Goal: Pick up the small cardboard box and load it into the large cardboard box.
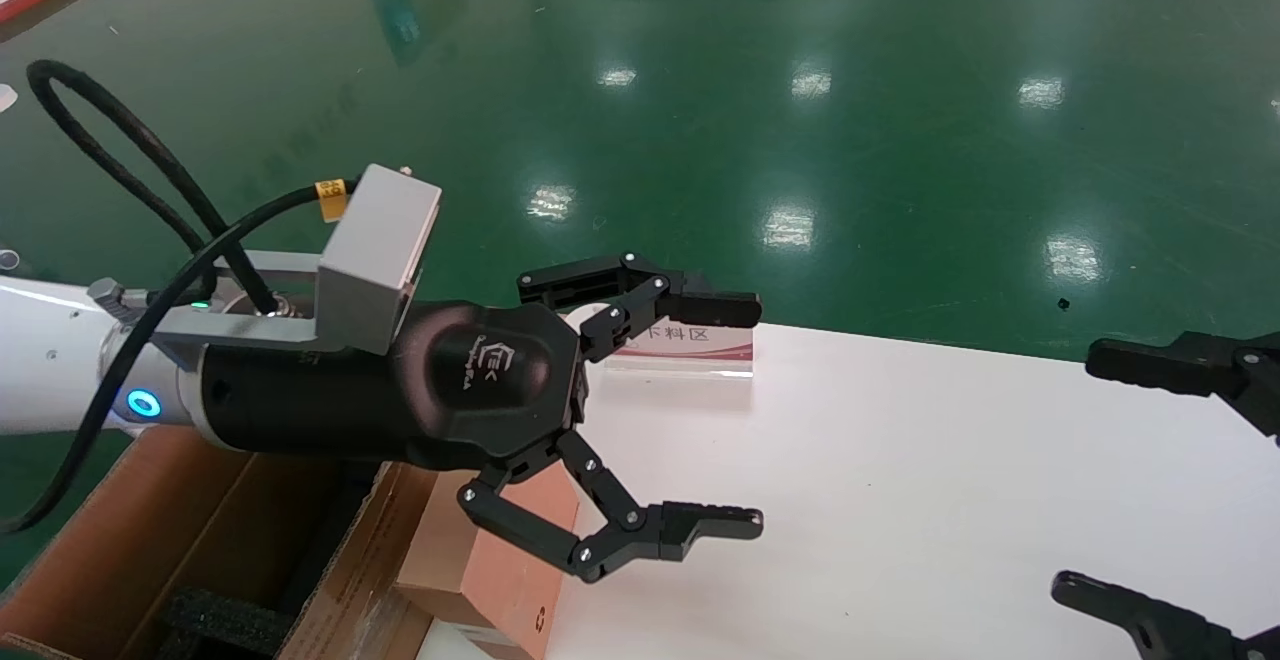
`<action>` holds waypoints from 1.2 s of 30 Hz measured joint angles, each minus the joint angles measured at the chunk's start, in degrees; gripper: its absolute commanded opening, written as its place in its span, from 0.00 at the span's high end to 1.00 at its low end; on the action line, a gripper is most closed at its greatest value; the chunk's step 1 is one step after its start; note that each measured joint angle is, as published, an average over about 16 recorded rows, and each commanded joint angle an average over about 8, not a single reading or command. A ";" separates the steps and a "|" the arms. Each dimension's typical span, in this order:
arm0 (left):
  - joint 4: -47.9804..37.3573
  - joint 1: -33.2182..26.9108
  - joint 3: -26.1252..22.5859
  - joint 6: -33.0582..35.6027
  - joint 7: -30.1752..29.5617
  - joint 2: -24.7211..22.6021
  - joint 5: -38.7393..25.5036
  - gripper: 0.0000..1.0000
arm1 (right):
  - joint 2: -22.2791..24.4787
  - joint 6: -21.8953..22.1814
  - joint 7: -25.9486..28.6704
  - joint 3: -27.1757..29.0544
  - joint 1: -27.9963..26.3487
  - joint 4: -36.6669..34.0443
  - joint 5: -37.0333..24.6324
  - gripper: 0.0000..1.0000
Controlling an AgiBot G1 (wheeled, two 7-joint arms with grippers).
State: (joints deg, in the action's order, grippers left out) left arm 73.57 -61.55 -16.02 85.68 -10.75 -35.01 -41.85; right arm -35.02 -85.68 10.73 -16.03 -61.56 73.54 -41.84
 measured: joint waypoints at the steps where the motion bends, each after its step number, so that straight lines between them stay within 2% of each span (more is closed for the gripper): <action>1: 0.00 0.00 0.00 0.00 0.00 0.00 0.00 0.00 | 0.00 0.00 0.00 0.00 0.00 0.00 0.00 0.00; 14: -0.09 0.01 -0.15 -0.23 -0.32 0.24 -0.43 0.00 | 0.00 0.00 0.00 0.00 0.00 -0.01 0.00 0.00; 21: 0.61 -1.25 -1.41 -0.62 -2.50 1.29 -3.47 0.00 | 0.00 0.00 -0.02 -0.02 -0.02 -0.03 0.01 0.00; 28: 2.15 -7.50 -6.08 0.47 -9.71 1.88 -12.95 0.00 | 0.00 -0.01 -0.04 -0.06 -0.03 -0.05 0.03 0.00; 36: 3.33 -20.54 -15.93 3.34 -23.75 -0.08 -28.24 0.00 | 0.02 0.00 -0.06 -0.09 -0.05 -0.06 0.05 0.00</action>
State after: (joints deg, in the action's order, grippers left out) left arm 76.89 -82.09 -31.95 89.02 -34.49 -35.09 -70.09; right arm -35.00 -85.68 10.68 -16.12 -61.61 73.48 -41.80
